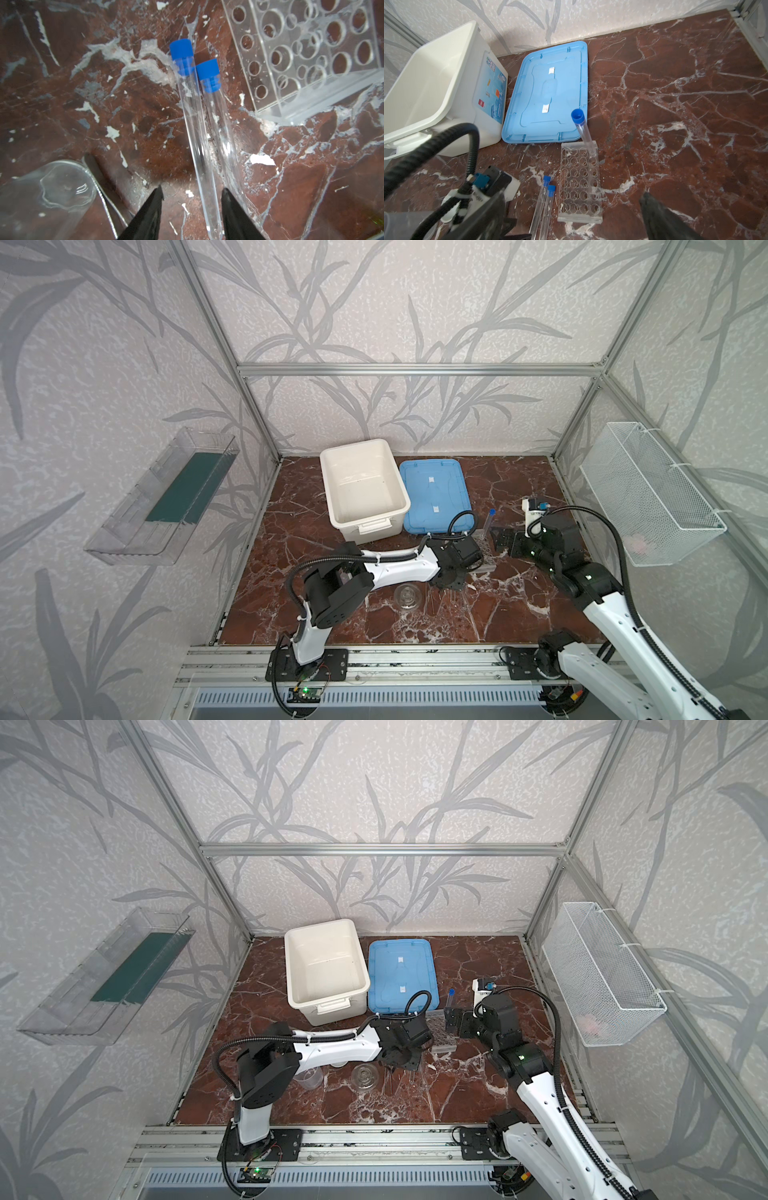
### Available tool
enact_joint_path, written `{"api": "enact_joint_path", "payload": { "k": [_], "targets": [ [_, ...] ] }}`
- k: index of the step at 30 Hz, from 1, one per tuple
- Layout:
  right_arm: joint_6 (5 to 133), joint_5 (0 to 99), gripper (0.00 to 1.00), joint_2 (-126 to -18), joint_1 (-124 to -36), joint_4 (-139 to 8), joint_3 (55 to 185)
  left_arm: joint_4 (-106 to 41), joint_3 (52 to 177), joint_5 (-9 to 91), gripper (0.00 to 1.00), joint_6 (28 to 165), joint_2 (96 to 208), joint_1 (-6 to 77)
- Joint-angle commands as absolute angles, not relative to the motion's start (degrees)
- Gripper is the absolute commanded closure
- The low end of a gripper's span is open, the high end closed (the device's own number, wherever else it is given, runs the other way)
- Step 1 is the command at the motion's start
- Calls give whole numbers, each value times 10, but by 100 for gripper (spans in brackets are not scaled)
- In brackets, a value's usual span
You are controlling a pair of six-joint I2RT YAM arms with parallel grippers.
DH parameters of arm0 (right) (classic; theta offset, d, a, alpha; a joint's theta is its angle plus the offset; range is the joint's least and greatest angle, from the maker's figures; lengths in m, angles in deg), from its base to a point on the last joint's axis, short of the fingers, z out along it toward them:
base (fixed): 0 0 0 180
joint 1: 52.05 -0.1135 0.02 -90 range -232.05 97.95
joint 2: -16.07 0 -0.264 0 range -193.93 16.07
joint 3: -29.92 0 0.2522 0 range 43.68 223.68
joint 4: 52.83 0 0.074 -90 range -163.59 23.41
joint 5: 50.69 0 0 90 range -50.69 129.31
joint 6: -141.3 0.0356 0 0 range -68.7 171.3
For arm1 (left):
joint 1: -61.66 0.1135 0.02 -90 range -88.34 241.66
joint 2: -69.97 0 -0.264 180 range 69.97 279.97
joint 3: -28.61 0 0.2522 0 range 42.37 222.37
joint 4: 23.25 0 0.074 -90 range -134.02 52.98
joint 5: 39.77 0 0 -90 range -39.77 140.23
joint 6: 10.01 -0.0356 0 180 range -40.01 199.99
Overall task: Organize the chemistry lab equipment
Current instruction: 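Lower the tube into a hole of the clear rack with the right gripper and release, then lower the left gripper and close it around a second blue-capped tube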
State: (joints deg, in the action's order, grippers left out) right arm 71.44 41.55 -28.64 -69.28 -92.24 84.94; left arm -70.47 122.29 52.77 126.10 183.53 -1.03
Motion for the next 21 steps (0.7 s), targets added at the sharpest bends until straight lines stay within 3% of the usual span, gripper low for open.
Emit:
{"api": "enact_joint_path", "payload": {
  "k": [1,6,10,21],
  "targets": [
    [728,442,1,-270,-691,-974,847,-744,1251,552,53,1256,1854,-16],
    [729,425,1,-249,-691,-997,847,-750,1259,547,55,1253,1868,-16],
    [736,426,1,-240,-691,-999,844,-774,1277,565,65,1248,1879,-19],
    [743,414,1,-223,-690,-1002,838,-796,1280,561,70,1261,1891,-20]
  ]
}}
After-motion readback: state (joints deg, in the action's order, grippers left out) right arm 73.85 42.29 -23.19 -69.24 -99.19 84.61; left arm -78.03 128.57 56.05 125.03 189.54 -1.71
